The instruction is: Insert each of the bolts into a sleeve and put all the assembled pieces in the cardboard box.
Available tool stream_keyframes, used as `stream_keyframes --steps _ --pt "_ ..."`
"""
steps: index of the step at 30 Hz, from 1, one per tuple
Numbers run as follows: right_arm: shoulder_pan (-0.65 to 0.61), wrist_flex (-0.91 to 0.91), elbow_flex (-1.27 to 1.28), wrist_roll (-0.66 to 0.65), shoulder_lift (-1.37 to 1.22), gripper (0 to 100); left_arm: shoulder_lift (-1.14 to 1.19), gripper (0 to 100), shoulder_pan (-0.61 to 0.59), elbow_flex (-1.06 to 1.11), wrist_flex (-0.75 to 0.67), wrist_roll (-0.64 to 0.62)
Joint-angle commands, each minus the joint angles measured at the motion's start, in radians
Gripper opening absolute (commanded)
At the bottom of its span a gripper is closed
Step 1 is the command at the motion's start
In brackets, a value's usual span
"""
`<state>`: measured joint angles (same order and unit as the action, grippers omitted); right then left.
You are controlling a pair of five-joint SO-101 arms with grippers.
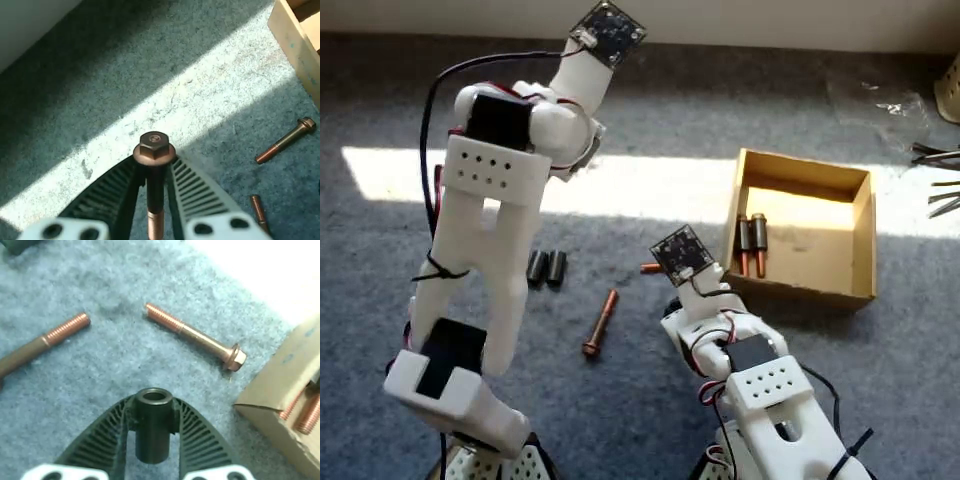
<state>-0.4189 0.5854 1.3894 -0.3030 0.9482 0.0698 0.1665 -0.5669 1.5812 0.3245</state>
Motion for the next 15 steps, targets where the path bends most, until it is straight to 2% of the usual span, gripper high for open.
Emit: stream_keyframes --steps 1,8,15 --pt "-0.007 -0.044 -0.010 -0.012 0.008 0.5 -0.185 2 0.021 -0.050 0.003 0.005" --pt "-0.013 -0.044 -0.013 -0.012 0.008 0.5 -0.314 0 0.018 -0.050 0.003 0.003" --pt "-0.165 -0.045 -0.033 -0.009 0.008 0.5 -0.381 0 0.019 -0.050 0.055 0.003"
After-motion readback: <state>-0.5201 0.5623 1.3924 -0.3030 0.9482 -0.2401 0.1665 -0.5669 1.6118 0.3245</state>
